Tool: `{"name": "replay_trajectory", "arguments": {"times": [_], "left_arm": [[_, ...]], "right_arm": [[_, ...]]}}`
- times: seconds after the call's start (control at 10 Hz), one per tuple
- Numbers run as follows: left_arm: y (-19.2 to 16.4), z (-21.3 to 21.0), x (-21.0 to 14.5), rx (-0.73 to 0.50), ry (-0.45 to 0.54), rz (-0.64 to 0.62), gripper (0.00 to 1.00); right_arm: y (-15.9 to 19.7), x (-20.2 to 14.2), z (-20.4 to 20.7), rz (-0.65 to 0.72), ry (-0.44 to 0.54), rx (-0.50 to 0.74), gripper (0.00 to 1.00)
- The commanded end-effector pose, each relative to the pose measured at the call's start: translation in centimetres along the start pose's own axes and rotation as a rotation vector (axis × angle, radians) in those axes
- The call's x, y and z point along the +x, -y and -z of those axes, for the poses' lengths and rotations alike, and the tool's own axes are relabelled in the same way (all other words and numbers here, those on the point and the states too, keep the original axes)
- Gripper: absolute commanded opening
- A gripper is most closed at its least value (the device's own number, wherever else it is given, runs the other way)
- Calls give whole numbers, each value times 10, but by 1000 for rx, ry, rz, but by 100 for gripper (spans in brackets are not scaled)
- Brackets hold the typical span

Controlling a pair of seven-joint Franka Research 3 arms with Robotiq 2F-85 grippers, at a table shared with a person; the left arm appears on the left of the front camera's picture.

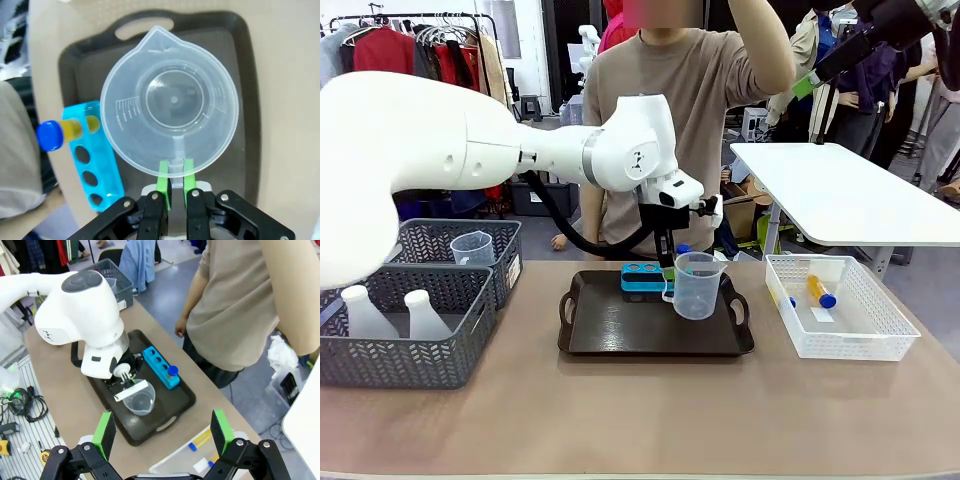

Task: Prepare the laboratory tools.
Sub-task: Pick up one Large Measuring Cup and place it on the Handle tray.

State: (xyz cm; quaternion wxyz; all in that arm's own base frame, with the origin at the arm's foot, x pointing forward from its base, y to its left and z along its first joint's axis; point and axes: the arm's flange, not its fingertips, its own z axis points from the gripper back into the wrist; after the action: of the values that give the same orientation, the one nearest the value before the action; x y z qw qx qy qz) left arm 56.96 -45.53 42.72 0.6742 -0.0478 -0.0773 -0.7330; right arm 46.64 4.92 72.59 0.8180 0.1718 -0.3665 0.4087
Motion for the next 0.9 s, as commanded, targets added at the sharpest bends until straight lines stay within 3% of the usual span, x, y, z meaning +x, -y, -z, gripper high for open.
{"name": "replay_trajectory", "arguments": {"times": [0.0,0.7,0.8], "left_arm": [[-8,0,2,-17,-10,21,0],[-11,33,-14,-52,24,1,0],[-10,33,-14,-51,26,-2,19]], "right_arm": [[-2,-1,0,-1,4,2,100],[-2,-1,0,-1,4,2,100],[-2,-1,0,-1,4,2,100]]}}
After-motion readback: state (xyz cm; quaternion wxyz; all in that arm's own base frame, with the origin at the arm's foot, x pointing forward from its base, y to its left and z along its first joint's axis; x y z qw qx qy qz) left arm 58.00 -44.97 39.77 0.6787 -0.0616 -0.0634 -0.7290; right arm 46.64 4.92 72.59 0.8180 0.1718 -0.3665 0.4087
